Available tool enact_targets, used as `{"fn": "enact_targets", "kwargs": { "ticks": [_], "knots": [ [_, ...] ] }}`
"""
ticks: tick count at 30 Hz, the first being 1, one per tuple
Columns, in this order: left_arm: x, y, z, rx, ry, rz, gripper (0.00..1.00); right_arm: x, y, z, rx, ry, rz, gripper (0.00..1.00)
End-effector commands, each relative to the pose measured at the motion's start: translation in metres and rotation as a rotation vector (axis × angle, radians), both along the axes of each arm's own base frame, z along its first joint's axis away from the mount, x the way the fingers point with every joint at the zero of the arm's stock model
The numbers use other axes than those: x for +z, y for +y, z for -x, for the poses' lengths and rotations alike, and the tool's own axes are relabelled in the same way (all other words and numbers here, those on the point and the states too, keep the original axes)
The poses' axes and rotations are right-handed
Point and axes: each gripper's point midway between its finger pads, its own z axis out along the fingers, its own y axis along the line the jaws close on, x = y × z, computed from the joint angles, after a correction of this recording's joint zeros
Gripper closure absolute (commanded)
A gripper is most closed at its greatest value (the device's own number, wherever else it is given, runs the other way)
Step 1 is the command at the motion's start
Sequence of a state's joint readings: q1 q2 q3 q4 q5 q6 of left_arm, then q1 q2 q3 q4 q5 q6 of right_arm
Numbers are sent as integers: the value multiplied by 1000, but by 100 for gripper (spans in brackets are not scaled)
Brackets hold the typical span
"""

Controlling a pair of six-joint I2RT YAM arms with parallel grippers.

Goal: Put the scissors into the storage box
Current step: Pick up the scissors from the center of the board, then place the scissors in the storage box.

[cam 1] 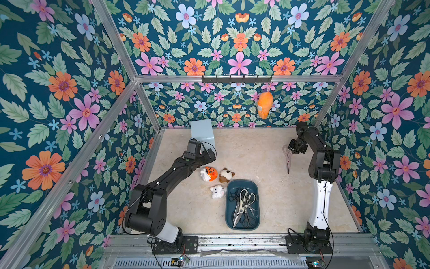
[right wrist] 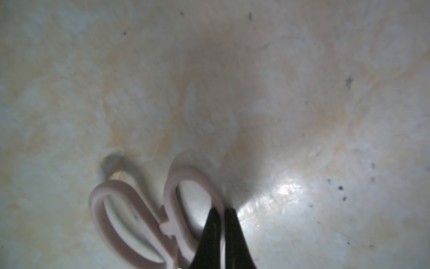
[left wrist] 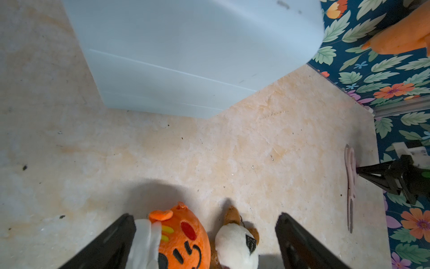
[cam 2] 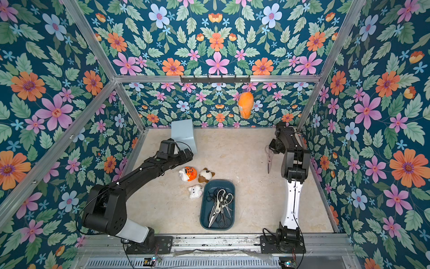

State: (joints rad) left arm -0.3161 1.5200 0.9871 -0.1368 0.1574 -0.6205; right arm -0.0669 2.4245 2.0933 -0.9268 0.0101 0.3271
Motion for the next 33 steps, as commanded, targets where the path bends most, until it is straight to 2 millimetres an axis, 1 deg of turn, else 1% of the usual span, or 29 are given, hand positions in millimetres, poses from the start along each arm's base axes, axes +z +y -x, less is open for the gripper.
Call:
{"fn": "enact_targets", "kwargs": {
  "ticks": [1, 6, 10, 13, 16, 19, 22, 24, 25, 26, 29, 31, 33],
  "knots": [
    [1, 1, -1, 2, -7, -9, 1, 10, 17, 6, -18, -3, -96, 100],
    [1, -1, -3, -1, -12, 4, 1, 44, 28, 8, -49, -80, -161, 100],
    [0, -2, -1, -7, -15, 13, 1, 62, 40, 13, -71, -134, -239, 100],
    [1, -2, 0, -10, -22, 14, 1, 73, 51, 23, -92, -161, -311, 100],
    [2, -2, 0, -15, -31, 13, 1, 90, 67, 38, -100, -203, -361, 100],
    [3, -4, -3, -20, -39, 20, 1, 108, 93, 59, -78, -236, -390, 100],
    [7, -7, -6, -25, -48, 31, 1, 126, 125, 87, -27, -255, -394, 100],
    [11, -7, -6, -27, -58, 34, 1, 137, 148, 109, 8, -268, -393, 100],
    [13, -7, -7, -28, -64, 33, 1, 145, 157, 119, 23, -281, -396, 100],
    [15, -6, -6, -28, -69, 31, 1, 149, 167, 132, 33, -286, -391, 100],
    [18, -3, -5, -24, -78, 19, 1, 156, 189, 162, 51, -311, -367, 100],
    [19, -2, -3, -21, -82, 17, 1, 156, 206, 180, 53, -328, -383, 100],
    [19, 0, 0, -14, -85, 12, 1, 152, 222, 199, 53, -333, -389, 100]
  ]
}}
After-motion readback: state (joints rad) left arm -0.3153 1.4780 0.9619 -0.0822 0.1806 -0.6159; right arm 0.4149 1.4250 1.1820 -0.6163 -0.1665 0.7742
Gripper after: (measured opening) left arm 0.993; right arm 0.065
